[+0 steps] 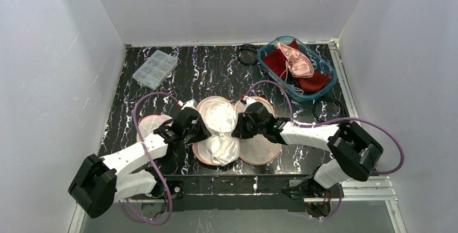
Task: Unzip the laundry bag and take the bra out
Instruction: Pick up the bra from the laundry bag.
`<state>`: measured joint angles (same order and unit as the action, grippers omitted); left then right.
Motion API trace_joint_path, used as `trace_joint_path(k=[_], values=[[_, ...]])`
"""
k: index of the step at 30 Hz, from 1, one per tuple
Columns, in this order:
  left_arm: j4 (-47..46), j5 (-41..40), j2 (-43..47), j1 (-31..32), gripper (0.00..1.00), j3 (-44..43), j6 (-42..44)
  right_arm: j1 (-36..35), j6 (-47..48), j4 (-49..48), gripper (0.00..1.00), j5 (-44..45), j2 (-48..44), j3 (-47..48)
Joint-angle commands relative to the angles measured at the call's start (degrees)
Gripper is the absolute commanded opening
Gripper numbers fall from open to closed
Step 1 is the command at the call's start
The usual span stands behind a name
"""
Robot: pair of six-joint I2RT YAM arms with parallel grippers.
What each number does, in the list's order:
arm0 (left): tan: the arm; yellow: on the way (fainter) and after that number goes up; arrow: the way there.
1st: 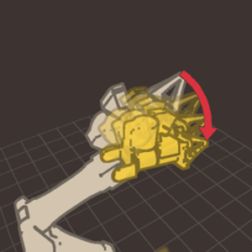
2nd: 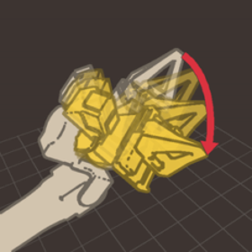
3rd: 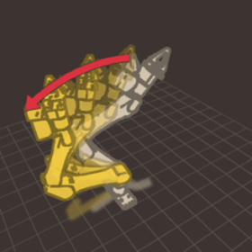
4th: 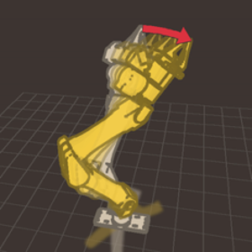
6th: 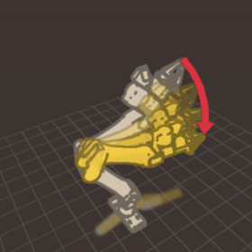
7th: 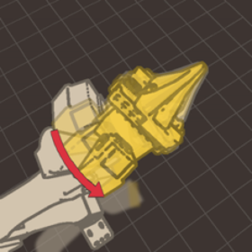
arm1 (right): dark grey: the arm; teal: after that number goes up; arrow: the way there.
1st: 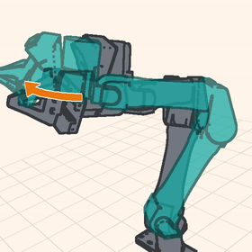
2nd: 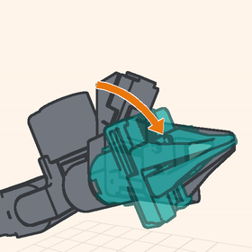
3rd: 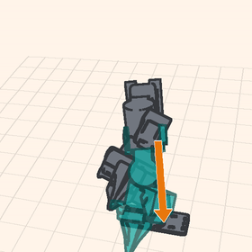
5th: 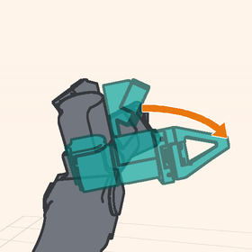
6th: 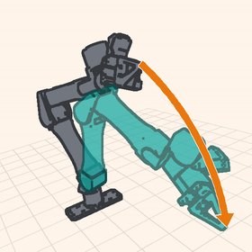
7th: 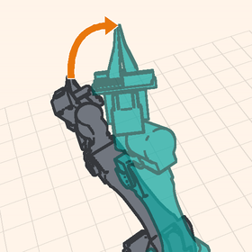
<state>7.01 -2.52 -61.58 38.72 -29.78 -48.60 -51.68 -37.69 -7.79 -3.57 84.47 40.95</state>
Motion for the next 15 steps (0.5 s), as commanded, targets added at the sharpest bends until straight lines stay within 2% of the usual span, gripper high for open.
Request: trace_joint_path(k=[1,4,7,10,15], values=[[-2.76,1.23,-3.7,-0.37,0.09,-1.99,0.52,0.63,-3.07,-5.4,0.2,-2.25,-0.62,-3.31],[-4.08,2.31,-6.68,-0.39,0.06,-2.84,0.71,0.64,-5.52,-8.5,0.45,-1.86,0.02,-3.51],[-5.5,2.48,-8.58,-0.31,0.05,-2.79,0.63,0.77,-8.78,-11.9,0.58,-0.05,0.09,-4.53],[-6.56,4.49,-9.67,-0.4,0.04,-2.35,0.48,0.87,-12.11,-16.4,0.66,1.71,0.04,-5.68],[-6.74,4.9,-10.22,-0.33,0.04,-1.95,0.53,0.88,-13.33,-18.02,0.7,1.61,2.09,-4.16]])
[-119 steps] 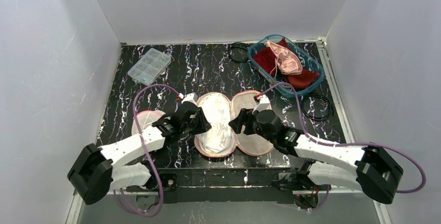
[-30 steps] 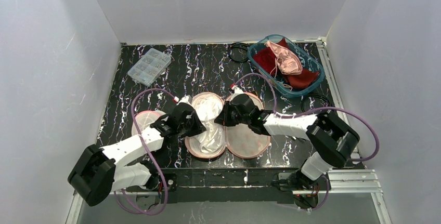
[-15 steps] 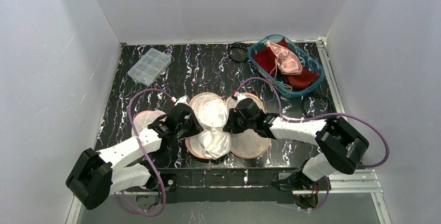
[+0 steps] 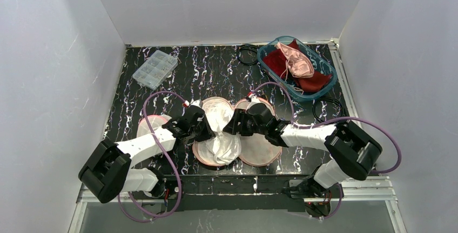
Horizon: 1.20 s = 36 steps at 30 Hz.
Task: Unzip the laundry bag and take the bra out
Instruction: Pick up the bra from the laundry bag.
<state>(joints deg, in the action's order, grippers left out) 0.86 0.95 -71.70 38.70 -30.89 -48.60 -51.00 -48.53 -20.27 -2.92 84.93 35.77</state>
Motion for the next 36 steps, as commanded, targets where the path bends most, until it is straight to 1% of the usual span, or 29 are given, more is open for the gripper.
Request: trace_joint_path(k=[1,4,10,11,16,17,19,21,24,31,34,36], values=[[-0.6,1.35,-0.06,-0.36,0.04,-0.83,0.57,0.25,-2.57,-5.64,0.71,0.64,2.22,1.47],[-0.6,1.17,-0.1,-0.35,0.03,-0.83,0.71,0.28,-2.99,-5.42,0.71,0.05,4.19,2.39],[-0.6,1.41,-0.23,-0.32,0.03,-0.19,0.66,0.27,-4.99,-6.35,0.67,0.73,6.99,2.74],[-2.09,1.46,-0.27,-0.29,0.03,0.0,0.54,0.24,-5.3,-6.9,0.67,0.88,7.27,2.66],[-2.3,1.43,0.3,-0.37,0.03,0.85,0.35,0.21,-8.23,-10.54,0.71,2.64,6.93,1.22],[-2.35,1.38,0.44,-0.38,0.03,0.96,0.37,0.26,-8.66,-11.17,0.71,4.26,6.72,0.94],[-2.27,1.26,0.61,-0.32,0.03,1.01,0.35,0.28,-9.31,-12.04,0.71,5.71,6.34,0.5],[-2.35,1.25,0.69,-0.37,0.03,1.1,0.35,0.29,-9.75,-12.42,0.69,6.35,6.42,0.65],[-2.4,1.33,0.6,-0.37,0.03,1.1,0.35,0.46,-10.4,-12.96,0.63,6.01,7.63,1.07],[-2.19,1.26,1.23,-0.34,0.03,1.45,0.35,0.45,-10.8,-12.7,0.34,4.64,9.53,1.5],[-2.02,1.16,1.68,-0.33,0.03,1.62,0.35,0.45,-10.34,-11.69,0.27,4.25,9.73,1.8],[-1.79,1.23,2.05,-0.36,0.03,1.64,0.28,0.46,-9.82,-11.51,0.19,3.83,9.6,1.85]])
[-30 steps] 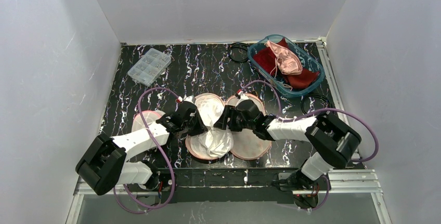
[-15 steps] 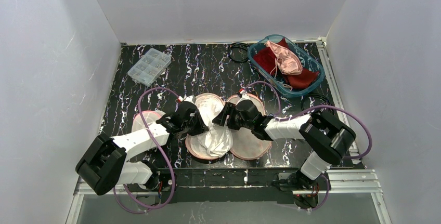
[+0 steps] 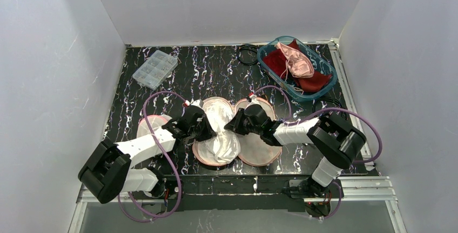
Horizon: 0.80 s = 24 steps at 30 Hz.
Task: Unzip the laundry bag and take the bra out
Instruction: Pick up the bra from the laundry bag.
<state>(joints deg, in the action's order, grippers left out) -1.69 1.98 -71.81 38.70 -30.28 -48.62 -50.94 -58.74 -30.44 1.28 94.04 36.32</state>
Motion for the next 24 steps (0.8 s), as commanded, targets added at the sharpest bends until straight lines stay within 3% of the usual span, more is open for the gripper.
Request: trace_joint_path(k=[1,2,3,17,24], values=[[0.97,0.22,2.4,-0.38,0.03,0.95,0.28,0.32,0.95,-1.32,0.1,-0.79,0.34,1.36],[1.32,0.15,2.92,-0.34,0.03,0.93,0.35,0.37,2.02,-0.92,0.02,-0.91,-0.03,1.62],[1.34,0.02,3.49,-0.35,0.03,0.86,0.3,0.36,3.21,0.28,0.01,-0.96,-0.59,2.06],[17.98,-5.75,22.43,-0.6,0.04,-1.76,1.12,0.38,29.87,28.3,0.01,-2.54,-14.01,14.59],[23.76,-8.08,28.79,-0.64,0.04,-2.31,1.2,0.48,42.1,45.42,0.01,5.6,-18.57,24.84]])
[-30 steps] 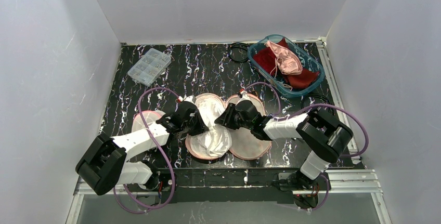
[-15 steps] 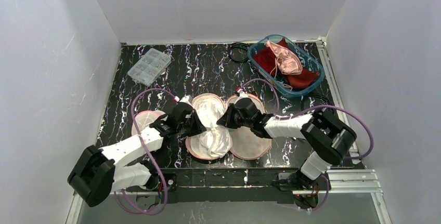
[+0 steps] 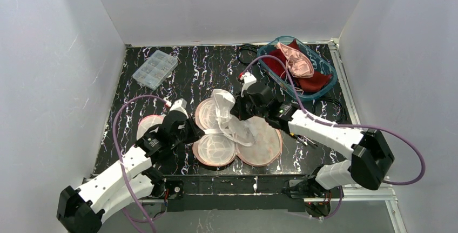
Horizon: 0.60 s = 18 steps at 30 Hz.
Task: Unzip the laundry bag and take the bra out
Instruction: Pick up the bra from the laundry bag.
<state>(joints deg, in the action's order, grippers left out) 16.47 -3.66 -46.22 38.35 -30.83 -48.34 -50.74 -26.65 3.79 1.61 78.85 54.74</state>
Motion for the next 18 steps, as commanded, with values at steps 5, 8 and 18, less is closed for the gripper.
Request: trace_joint_path(k=[5,8,18], values=[[7.81,-2.67,6.18,-0.35,0.05,-2.07,0.62,0.79,15.34,18.64,0.01,11.31,-5.03,13.09],[8.92,-2.48,7.36,-0.32,0.05,-2.58,0.7,1.54,17.62,21.45,0.01,16.86,-5.32,16.38],[9.21,-1.1,11.02,-0.34,0.05,-1.56,0.45,12.27,25.52,25.3,0.01,23.9,-0.71,28.04]])
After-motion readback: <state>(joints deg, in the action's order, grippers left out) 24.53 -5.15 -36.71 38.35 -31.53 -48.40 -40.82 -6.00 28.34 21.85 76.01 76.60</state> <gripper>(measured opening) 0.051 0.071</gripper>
